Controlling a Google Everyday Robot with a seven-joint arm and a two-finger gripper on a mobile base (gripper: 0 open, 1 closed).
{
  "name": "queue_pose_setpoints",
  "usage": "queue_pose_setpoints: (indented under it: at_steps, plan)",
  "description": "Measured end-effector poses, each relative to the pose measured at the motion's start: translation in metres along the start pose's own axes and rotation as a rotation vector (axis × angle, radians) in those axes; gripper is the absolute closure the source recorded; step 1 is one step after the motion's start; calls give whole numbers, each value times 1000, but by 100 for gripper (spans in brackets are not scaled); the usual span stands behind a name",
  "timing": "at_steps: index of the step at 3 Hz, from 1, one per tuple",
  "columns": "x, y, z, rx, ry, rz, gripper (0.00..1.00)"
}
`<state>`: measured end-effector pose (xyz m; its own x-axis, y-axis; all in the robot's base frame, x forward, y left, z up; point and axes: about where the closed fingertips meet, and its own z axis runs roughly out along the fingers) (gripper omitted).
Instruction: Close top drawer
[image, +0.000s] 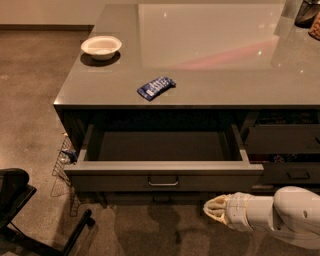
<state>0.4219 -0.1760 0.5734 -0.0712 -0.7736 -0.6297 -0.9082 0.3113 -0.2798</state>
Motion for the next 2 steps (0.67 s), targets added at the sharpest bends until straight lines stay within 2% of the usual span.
queue_pose_setpoints:
  at_steps: [1,2]
  plan:
    - [-8,-33,9,24,-11,-54,100]
    - [-18,-83,22,49,-14,-111,100]
